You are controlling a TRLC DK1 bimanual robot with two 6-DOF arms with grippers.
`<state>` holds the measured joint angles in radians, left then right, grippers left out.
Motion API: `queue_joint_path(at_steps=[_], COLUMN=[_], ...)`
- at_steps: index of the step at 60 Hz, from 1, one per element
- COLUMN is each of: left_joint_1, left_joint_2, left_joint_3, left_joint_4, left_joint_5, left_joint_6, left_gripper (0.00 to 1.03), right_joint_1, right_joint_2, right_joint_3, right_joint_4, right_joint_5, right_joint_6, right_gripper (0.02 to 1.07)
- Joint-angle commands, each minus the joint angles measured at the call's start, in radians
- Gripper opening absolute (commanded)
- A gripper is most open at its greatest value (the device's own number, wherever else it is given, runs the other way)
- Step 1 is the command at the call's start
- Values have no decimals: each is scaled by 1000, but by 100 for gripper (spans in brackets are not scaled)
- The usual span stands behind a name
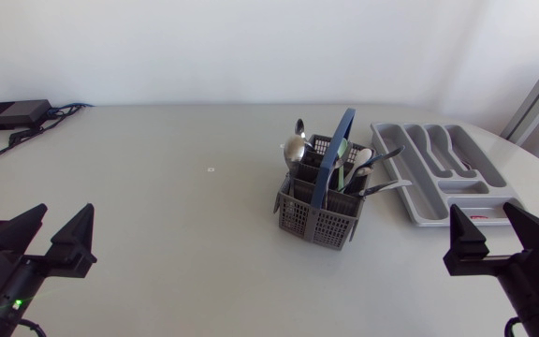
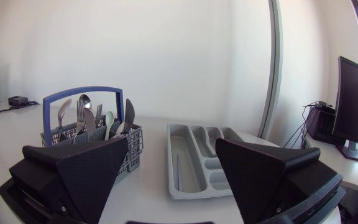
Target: Sort the cutlery from the basket into the organizer compartments.
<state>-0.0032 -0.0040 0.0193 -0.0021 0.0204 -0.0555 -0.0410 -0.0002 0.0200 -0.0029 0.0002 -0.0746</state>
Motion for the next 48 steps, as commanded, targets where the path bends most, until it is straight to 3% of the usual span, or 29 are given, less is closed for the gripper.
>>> queue_joint_path(at_steps=[1, 26, 39, 48], left_joint_1=[-7, -3, -7, -70], left_joint_2=[-7, 15, 326, 527], left_joint_3=[-18, 42, 226, 343], left_joint_4=[-3, -6, 16, 19], left_joint_5=[-4, -4, -4, -2], left_joint_6=[-32, -40, -35, -56], left_gripper=[99, 99, 96, 96], right_joint_1=[1, 21, 41, 41], right_joint_2=[-3, -4, 108, 279], right_joint_3=[-22, -6, 49, 107], right_joint_4=[-3, 11, 69, 121], right_joint_5=[-3, 14, 23, 30], right_joint_6=[9, 21, 21, 22], right_gripper=[103, 103, 103, 103])
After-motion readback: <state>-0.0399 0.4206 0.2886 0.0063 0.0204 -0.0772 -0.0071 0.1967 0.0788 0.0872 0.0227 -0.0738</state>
